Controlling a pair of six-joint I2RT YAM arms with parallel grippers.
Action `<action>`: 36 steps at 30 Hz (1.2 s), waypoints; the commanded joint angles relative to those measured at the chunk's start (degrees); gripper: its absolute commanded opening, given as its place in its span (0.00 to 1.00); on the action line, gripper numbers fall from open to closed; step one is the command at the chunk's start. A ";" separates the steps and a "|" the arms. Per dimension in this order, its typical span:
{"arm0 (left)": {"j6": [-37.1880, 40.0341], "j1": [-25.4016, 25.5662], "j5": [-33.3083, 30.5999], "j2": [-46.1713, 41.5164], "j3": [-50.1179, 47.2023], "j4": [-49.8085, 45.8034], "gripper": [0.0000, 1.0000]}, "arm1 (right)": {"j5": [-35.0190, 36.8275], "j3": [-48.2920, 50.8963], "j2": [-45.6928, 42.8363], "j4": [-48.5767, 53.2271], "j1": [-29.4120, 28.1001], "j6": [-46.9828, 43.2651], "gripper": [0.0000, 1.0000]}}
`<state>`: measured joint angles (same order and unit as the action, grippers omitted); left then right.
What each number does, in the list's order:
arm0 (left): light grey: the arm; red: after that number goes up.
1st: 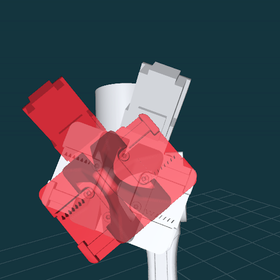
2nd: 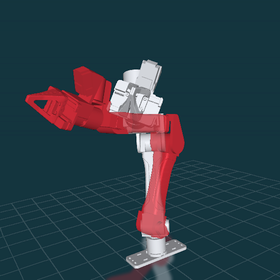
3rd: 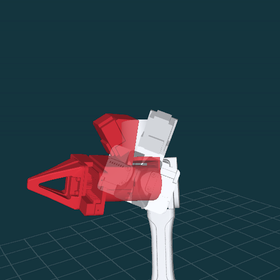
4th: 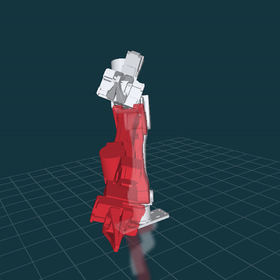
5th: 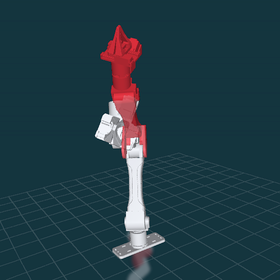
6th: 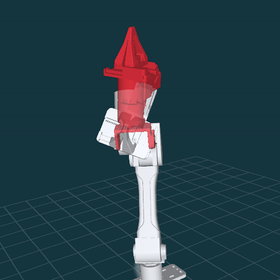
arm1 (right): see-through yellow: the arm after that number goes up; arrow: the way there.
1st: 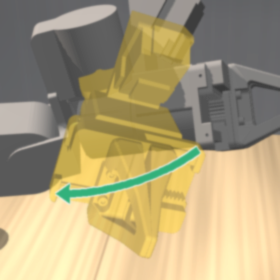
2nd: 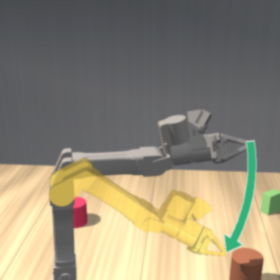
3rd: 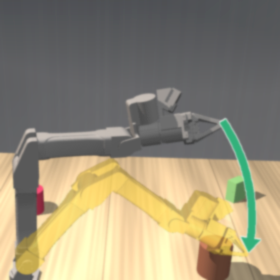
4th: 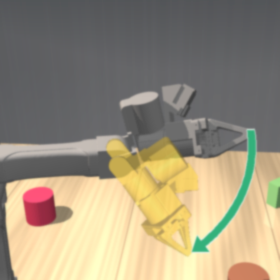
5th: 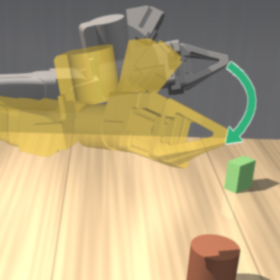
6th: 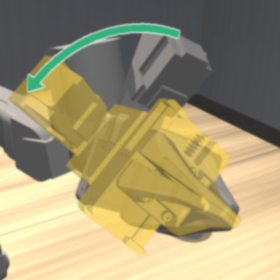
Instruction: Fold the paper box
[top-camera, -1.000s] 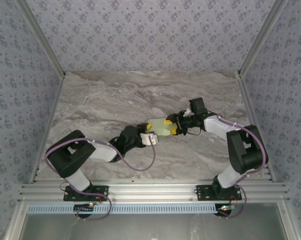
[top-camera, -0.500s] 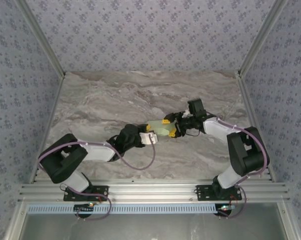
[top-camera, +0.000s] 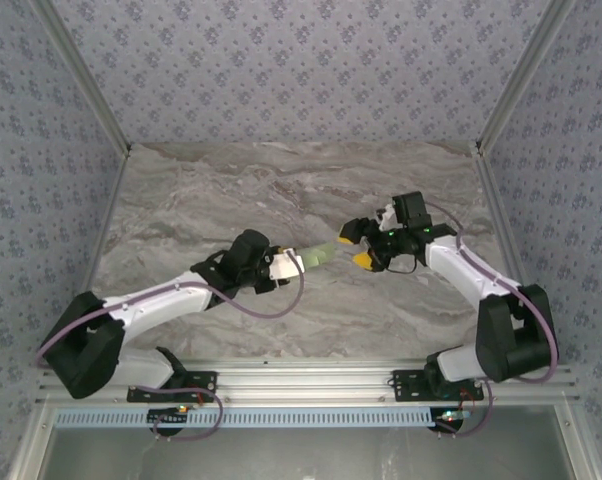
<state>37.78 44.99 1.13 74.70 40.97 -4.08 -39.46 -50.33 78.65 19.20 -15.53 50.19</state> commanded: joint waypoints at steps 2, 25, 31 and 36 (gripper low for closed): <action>-2.82 -0.24 2.25 -4.05 4.24 -18.62 0.45 | 11.83 -0.30 -6.39 2.50 0.26 -16.96 0.79; 3.85 -1.08 10.02 15.60 23.67 -37.30 0.51 | 13.70 12.42 -17.20 -13.29 -7.30 -41.93 0.77; 2.51 -2.55 12.45 14.07 23.64 -35.13 0.64 | 14.69 12.53 -16.63 -12.28 -8.70 -42.31 0.79; 1.08 -4.24 14.17 12.06 23.19 -32.30 0.65 | 14.37 10.70 -14.18 -11.57 -9.41 -42.99 0.79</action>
<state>39.92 41.56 12.27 89.30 63.29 -37.67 -24.84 -37.76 63.35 7.11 -24.29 8.73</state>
